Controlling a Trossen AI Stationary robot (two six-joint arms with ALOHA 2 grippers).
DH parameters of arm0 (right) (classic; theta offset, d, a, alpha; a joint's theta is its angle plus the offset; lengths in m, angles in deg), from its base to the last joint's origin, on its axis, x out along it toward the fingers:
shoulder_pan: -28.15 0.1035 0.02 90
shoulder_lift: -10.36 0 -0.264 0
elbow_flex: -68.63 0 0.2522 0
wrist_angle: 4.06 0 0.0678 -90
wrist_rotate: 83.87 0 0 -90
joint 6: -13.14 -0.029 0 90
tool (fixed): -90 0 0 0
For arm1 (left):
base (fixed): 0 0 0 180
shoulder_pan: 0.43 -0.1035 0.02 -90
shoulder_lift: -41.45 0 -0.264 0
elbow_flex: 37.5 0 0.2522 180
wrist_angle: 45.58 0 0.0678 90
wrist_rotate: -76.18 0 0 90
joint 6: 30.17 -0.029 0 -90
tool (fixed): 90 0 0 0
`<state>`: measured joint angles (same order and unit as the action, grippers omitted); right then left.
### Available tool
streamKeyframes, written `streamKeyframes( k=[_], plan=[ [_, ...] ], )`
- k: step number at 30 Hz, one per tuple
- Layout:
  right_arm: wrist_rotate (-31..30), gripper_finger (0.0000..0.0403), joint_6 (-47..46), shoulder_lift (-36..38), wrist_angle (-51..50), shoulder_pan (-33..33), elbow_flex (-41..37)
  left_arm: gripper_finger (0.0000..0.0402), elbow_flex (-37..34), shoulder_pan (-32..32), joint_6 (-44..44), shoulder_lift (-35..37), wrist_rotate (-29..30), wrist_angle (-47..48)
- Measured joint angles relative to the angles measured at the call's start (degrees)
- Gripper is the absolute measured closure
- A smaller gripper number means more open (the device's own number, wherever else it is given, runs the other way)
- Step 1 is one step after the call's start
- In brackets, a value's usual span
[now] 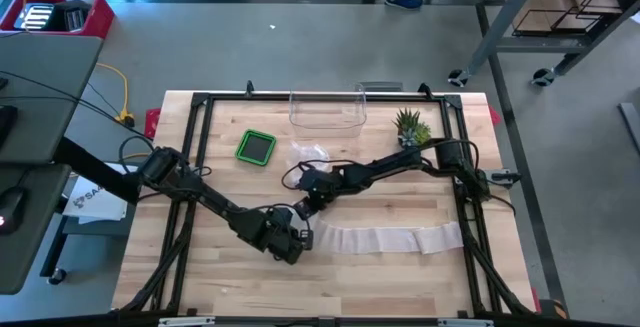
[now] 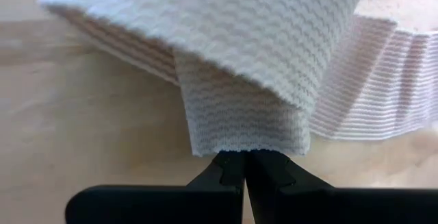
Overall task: Roll bandage
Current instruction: Roll the bandage
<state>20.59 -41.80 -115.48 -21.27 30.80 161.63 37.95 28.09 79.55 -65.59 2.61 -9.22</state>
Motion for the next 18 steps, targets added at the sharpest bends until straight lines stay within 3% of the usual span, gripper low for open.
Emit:
streamKeyframes(
  k=[8, 18],
  plan=[
    [2.1, 0.0403, 1.5, -0.1, -2.9, 0.0, 3.6, 0.0401, 0.0, 0.6, -3.3, 4.2, 0.5, 7.0],
    [0.4, 0.0403, 5.5, -0.1, -13.8, -0.1, 9.4, 0.0401, 0.0, 0.6, -7.8, 4.6, 1.9, 11.5]
  ],
)
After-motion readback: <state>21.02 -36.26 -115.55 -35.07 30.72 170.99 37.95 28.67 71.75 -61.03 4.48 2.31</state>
